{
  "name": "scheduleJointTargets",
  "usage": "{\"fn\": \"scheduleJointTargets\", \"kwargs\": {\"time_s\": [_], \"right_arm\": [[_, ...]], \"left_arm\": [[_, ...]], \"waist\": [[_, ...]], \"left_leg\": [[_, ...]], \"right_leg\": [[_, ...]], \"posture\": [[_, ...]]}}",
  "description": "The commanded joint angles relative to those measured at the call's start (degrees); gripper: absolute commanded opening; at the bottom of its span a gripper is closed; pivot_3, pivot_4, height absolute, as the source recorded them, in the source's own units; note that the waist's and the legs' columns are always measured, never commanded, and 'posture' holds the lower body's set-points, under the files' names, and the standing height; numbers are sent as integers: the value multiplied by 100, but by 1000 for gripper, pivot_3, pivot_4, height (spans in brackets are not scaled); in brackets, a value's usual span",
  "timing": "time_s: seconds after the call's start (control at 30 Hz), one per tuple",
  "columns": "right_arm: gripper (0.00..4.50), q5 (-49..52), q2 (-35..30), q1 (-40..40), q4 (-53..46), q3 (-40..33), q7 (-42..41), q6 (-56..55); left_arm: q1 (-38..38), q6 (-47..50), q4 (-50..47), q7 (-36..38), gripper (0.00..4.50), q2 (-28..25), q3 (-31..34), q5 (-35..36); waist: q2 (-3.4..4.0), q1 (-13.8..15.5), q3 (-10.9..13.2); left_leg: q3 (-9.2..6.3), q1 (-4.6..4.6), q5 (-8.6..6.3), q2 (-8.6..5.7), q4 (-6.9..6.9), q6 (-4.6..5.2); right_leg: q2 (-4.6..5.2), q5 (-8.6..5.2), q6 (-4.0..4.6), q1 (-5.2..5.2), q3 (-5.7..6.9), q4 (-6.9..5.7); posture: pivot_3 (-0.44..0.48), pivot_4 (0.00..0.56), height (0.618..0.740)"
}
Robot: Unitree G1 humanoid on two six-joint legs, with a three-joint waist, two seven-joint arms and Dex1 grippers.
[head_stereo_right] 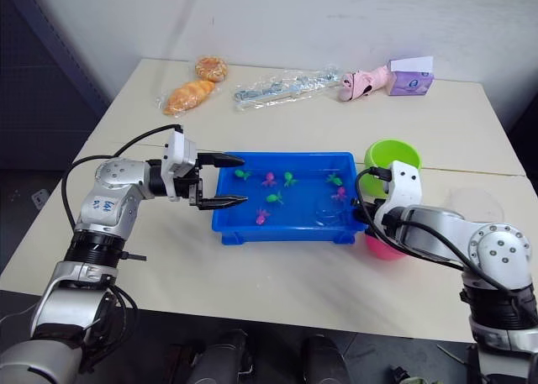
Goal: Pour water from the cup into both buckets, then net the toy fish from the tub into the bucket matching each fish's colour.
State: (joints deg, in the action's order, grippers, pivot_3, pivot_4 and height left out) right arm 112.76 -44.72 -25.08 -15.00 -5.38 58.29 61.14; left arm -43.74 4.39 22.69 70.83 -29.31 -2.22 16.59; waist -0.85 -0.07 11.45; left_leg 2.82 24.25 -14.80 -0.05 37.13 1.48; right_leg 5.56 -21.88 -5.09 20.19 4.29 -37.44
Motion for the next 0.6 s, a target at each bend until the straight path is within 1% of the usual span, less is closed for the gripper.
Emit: {"fn": "scheduleJointTargets", "kwargs": {"time_s": [0.03, 0.43, 0.6], "right_arm": [[0, 24, -295, 38, -232, 17, -97, -173], [0, 24, -549, 98, -272, 292, -236, -593], [0, -77, -455, 82, -131, 442, -292, -708]], "left_arm": [[-1, -53, -161, 40, 4461, 12, 41, 80], [-61, -118, -19, 94, 4461, 54, 41, 54], [-86, -136, 27, 115, 4461, 61, 37, 51]], "waist": [[0, 2, 0], [0, 3, 0], [0, 1, 0]], "left_leg": [[0, 0, 0, 0, 0, 0], [0, 0, 0, 0, 0, 0], [0, 0, 0, 0, 0, 0]], "right_leg": [[0, 0, 0, 0, 0, 0], [0, 1, -1, 0, 3, 1], [0, 1, -1, -1, 3, 1]], "posture": [[0, 150, 740], [0, 150, 740], [0, 150, 740]]}}
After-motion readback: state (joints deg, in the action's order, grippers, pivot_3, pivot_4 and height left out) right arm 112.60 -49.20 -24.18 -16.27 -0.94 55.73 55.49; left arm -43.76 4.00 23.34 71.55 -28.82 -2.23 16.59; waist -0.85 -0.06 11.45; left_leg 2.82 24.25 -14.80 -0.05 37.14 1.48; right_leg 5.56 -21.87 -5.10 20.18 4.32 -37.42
